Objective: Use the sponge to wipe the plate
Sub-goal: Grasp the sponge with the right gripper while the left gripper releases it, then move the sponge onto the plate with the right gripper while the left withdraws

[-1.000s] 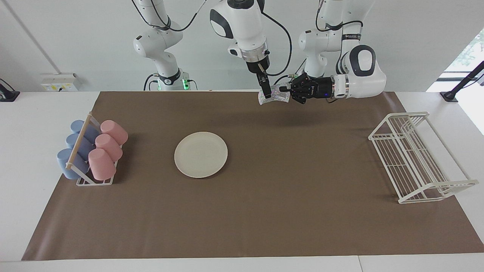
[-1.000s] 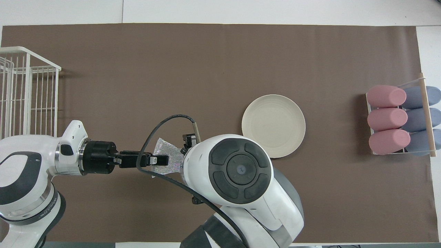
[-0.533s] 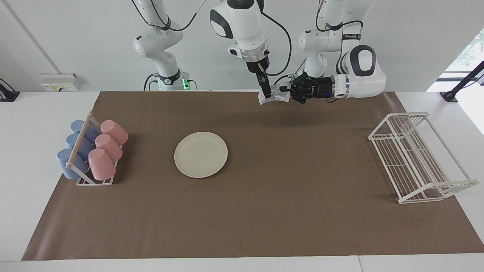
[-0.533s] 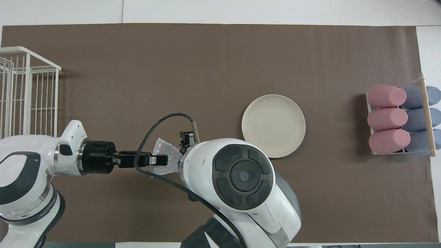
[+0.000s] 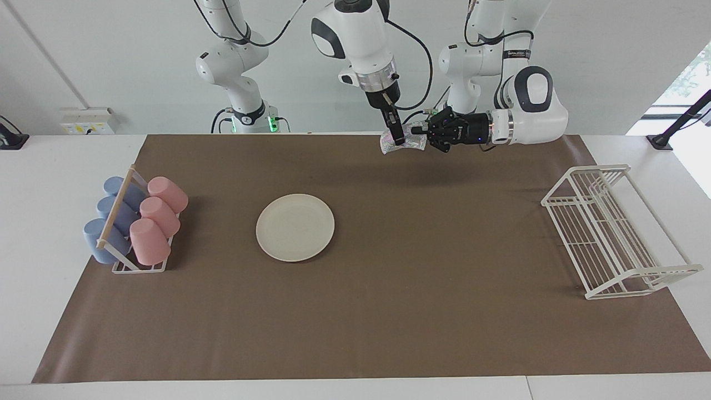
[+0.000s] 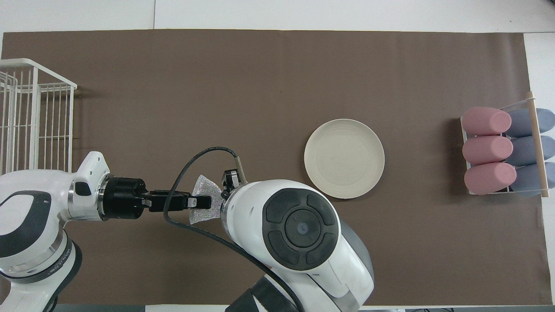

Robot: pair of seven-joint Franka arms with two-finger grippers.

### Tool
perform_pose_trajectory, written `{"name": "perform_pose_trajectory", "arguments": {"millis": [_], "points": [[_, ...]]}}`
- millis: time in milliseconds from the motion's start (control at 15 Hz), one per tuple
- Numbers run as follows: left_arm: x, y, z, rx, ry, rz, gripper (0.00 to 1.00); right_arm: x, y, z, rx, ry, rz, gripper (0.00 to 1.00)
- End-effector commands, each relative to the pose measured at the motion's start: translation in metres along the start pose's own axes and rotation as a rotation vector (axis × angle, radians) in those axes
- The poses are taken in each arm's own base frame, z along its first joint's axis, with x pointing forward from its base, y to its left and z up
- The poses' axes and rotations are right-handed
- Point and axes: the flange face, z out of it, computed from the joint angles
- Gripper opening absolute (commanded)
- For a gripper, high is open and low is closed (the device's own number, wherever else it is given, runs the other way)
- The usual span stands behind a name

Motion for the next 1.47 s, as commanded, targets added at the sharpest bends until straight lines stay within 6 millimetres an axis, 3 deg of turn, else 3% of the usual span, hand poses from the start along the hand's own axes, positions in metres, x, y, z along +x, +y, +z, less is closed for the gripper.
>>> {"name": "perform_pose_trajectory", "arguments": {"millis": [0,267,333,400,467,600,733,867,1067,1133,1333,1400], "points": [[-0.007,0.003,-0.003,-0.021,0.012,0.010,0.00,0.002,0.009,0.000,-0.001,-0.012,-0.059,0.09],[-0.007,0.003,-0.003,-0.021,0.012,0.009,0.00,0.003,0.009,0.001,-0.004,-0.011,-0.078,0.02],[-0.006,0.004,-0.002,-0.018,0.010,0.009,0.27,0.004,0.011,0.002,-0.013,-0.007,-0.097,0.00],[-0.007,0.004,-0.002,-0.017,0.009,-0.002,0.81,0.006,0.012,0.004,-0.020,-0.001,-0.114,0.00],[-0.007,0.005,-0.002,-0.014,0.005,-0.032,1.00,0.010,0.014,0.005,-0.037,0.012,-0.144,0.00],[-0.007,0.008,-0.002,-0.012,0.004,-0.046,1.00,0.022,0.015,0.005,-0.082,0.061,-0.223,0.00],[-0.007,0.008,-0.002,-0.009,0.004,-0.048,1.00,0.052,0.002,-0.001,-0.076,0.155,-0.343,0.00],[-0.007,0.007,-0.003,-0.006,0.005,-0.048,1.00,0.096,-0.010,0.000,-0.096,0.177,-0.434,0.00],[-0.007,0.007,-0.004,-0.004,0.009,-0.048,1.00,0.177,-0.029,0.011,-0.078,0.191,-0.419,0.00],[-0.007,0.007,-0.004,-0.002,0.011,-0.049,1.00,0.194,-0.033,0.021,-0.061,0.195,-0.405,0.00],[-0.005,0.003,-0.003,0.041,0.015,-0.048,1.00,0.235,-0.025,0.080,-0.034,0.209,-0.395,0.00],[-0.004,0.001,-0.005,0.076,0.015,-0.050,1.00,0.253,-0.028,0.087,0.014,0.217,-0.375,0.00]]}}
